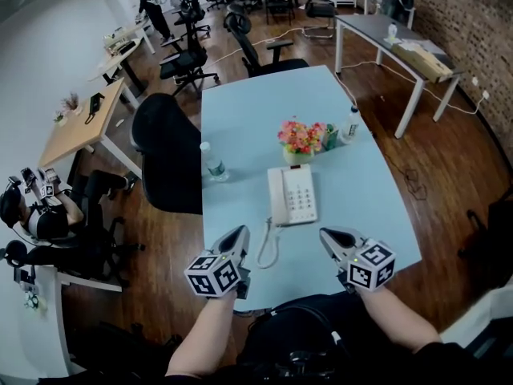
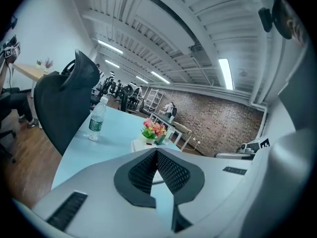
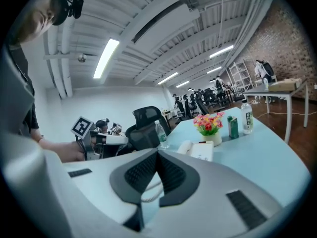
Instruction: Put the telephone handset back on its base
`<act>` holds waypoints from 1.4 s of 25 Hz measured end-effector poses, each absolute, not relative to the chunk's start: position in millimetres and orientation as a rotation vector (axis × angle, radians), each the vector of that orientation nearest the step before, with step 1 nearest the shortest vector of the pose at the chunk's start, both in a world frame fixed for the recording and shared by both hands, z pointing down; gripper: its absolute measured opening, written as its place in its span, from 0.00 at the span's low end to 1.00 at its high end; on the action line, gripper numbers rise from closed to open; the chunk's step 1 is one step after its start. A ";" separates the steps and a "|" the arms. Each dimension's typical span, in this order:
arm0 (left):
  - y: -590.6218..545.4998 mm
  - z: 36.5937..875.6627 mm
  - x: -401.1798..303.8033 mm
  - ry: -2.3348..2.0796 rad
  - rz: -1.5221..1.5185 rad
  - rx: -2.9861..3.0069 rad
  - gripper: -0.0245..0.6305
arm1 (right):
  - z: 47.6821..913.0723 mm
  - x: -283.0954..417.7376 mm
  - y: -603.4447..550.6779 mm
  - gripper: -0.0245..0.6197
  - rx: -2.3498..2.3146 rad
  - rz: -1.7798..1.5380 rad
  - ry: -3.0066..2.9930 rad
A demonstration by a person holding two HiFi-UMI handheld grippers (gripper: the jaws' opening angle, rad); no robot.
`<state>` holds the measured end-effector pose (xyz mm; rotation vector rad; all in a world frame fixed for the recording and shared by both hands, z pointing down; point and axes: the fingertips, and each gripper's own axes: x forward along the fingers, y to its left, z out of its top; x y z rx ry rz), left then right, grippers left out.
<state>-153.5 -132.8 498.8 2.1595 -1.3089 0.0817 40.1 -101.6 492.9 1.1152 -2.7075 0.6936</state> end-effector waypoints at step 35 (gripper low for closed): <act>-28.8 493.9 -189.9 -1.251 -0.006 2.207 0.04 | 516.2 8.1 -18.4 0.06 1.118 0.619 -2.599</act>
